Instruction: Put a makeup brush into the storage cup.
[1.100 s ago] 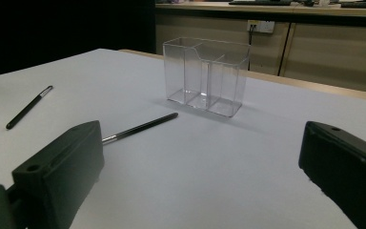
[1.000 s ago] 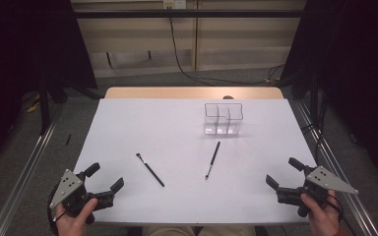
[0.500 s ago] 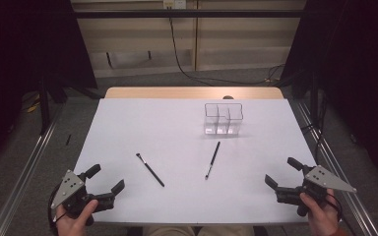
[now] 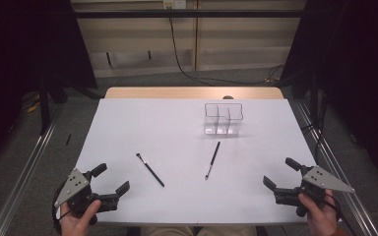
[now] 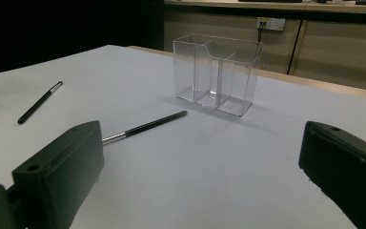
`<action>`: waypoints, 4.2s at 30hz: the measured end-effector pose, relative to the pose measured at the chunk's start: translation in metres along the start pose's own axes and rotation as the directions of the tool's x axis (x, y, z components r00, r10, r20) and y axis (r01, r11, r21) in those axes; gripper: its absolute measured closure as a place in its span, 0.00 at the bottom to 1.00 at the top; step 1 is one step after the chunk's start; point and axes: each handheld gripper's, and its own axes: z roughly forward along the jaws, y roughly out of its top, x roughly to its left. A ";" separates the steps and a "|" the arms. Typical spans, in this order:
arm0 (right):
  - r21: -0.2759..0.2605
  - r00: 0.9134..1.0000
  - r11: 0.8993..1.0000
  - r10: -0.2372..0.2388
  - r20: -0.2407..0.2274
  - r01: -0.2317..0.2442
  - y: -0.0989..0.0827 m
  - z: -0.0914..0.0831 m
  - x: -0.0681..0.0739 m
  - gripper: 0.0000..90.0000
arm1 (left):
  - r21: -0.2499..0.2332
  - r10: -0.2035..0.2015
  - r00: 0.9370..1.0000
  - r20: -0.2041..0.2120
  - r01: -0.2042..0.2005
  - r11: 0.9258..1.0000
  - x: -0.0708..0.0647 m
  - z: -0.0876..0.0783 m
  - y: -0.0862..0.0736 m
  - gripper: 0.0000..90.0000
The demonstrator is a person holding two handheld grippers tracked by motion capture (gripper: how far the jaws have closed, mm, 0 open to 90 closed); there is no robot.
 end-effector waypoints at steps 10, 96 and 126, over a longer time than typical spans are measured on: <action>0.000 1.000 1.000 0.005 -0.007 -0.005 0.000 0.001 0.000 0.01 | 0.012 0.057 0.998 0.027 -0.057 0.998 0.000 0.010 0.012 0.01; 0.031 0.999 0.999 0.011 -0.043 -0.010 0.000 0.007 0.000 0.01 | 0.616 0.156 0.880 0.448 -0.431 0.660 0.026 0.149 0.064 0.05; 0.043 0.999 0.999 0.010 -0.050 -0.008 -0.001 0.008 0.001 0.01 | 0.667 0.199 0.769 0.608 -0.630 0.397 0.031 0.186 0.041 0.20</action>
